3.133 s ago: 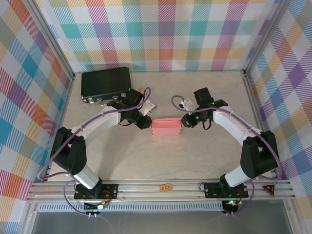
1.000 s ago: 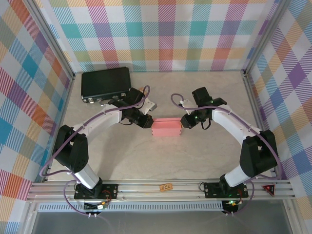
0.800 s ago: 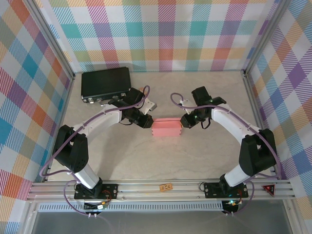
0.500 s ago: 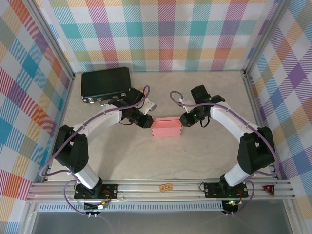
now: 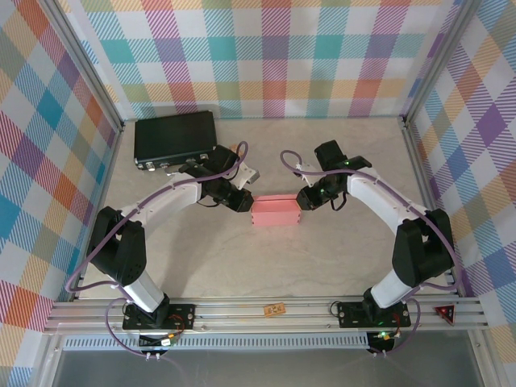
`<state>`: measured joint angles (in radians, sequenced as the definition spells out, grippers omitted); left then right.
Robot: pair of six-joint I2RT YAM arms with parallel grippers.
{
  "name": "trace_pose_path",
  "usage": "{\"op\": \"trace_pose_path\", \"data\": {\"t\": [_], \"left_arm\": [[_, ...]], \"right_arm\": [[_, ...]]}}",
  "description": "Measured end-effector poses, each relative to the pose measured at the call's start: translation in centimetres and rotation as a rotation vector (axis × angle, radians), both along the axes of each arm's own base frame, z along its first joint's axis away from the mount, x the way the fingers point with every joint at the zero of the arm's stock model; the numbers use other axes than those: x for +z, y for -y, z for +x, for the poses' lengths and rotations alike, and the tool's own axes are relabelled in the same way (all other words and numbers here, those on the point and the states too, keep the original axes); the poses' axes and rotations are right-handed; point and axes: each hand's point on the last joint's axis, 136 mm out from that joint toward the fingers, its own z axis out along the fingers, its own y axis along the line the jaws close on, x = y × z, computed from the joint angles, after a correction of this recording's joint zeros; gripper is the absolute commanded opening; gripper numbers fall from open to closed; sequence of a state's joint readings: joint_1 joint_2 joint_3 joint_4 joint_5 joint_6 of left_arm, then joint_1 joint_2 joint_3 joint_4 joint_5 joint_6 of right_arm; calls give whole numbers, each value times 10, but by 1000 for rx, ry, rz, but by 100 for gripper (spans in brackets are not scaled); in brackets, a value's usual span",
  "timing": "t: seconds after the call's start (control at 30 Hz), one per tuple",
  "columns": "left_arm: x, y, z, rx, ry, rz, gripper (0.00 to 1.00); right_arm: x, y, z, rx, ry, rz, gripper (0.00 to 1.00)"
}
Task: Fold the paper box
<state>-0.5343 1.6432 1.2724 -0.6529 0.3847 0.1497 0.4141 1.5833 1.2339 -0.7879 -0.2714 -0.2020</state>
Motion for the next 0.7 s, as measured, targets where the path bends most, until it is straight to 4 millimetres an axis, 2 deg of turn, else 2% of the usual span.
{"op": "trace_pose_path", "data": {"t": [0.7], "left_arm": [[0, 0, 0, 0, 0, 0, 16]], "right_arm": [[-1, 0, -4, -4, -19, -9, 18]]}}
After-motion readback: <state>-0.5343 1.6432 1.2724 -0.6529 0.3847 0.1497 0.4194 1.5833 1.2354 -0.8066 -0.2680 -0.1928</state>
